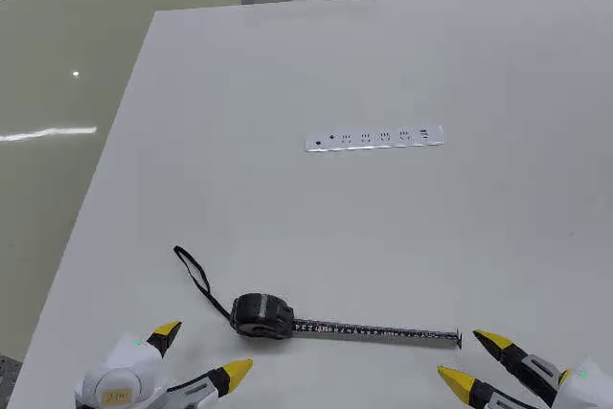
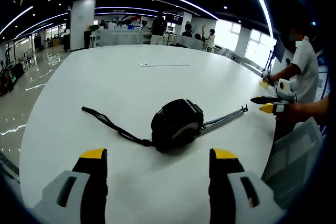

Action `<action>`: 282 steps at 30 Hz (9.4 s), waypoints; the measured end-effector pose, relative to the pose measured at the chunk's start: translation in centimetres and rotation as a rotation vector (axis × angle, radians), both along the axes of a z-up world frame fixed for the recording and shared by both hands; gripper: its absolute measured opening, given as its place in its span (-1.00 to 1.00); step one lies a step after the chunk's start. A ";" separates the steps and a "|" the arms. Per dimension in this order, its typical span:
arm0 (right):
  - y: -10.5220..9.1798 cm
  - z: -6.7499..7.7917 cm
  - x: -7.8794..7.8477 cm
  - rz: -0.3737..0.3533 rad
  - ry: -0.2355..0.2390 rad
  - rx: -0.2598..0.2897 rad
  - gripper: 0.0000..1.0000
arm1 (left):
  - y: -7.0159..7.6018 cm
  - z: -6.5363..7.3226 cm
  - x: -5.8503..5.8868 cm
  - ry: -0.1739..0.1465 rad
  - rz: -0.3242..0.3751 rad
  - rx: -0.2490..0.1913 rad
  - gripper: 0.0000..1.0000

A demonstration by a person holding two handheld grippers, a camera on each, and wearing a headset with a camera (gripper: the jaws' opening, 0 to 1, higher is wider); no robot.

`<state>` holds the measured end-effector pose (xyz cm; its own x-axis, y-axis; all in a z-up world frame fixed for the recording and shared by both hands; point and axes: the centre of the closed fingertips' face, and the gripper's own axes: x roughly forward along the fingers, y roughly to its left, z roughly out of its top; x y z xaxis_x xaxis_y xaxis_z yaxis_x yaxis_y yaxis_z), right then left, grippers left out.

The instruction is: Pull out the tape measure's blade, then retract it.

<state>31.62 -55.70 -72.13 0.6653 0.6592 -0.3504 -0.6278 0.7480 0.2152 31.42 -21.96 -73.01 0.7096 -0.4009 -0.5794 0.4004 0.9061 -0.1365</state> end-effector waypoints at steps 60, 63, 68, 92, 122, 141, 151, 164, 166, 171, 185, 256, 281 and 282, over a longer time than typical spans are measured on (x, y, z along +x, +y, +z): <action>0.1 -0.4 0.5 0.029 0.010 0.032 -0.04 | -4.6 -0.5 2.0 0.064 0.139 -0.087 0.57; 0.2 -0.5 0.4 0.030 0.016 0.034 -0.05 | -4.8 -1.0 2.0 0.071 0.146 -0.087 0.57; 0.3 -0.8 0.3 0.036 0.020 0.030 -0.05 | -5.4 -1.3 2.1 0.082 0.150 -0.089 0.57; 0.1 -0.9 0.8 0.041 0.018 0.018 -0.07 | -6.3 -2.3 3.8 0.114 0.239 -0.091 0.69; 0.0 -0.9 1.7 0.045 0.009 0.016 -0.09 | -6.9 -2.6 5.1 0.153 0.359 -0.096 0.69; -0.1 -1.1 1.7 0.053 0.014 0.026 -0.11 | -6.6 -2.9 5.3 0.157 0.425 -0.043 0.62; -0.5 -1.3 1.8 0.058 0.017 0.021 -0.16 | -6.2 -3.2 5.5 0.162 0.465 -0.009 0.56; -0.8 -1.7 1.9 0.051 0.022 0.027 -0.20 | -5.8 -3.6 5.6 0.170 0.497 0.003 0.50; -0.8 -1.8 2.0 0.049 0.023 0.031 -0.20 | -5.9 -3.5 5.6 0.171 0.497 0.013 0.50; -1.0 -1.7 2.2 0.035 0.023 0.046 -0.21 | -5.7 -3.7 5.7 0.169 0.513 0.018 0.48; -0.9 -2.0 2.2 0.044 0.024 0.042 -0.22 | -5.5 -4.0 5.6 0.164 0.505 0.074 0.45; -0.4 -5.1 2.7 0.270 0.194 0.096 -0.72 | -5.5 -4.6 5.6 0.167 0.489 0.088 0.49; -0.4 -5.1 2.5 0.295 0.117 0.051 -0.76 | -5.5 -4.6 5.6 0.181 0.482 0.090 0.48; -0.4 -5.1 2.5 0.294 0.116 0.051 -0.76 | -5.5 -4.6 5.6 0.182 0.482 0.090 0.48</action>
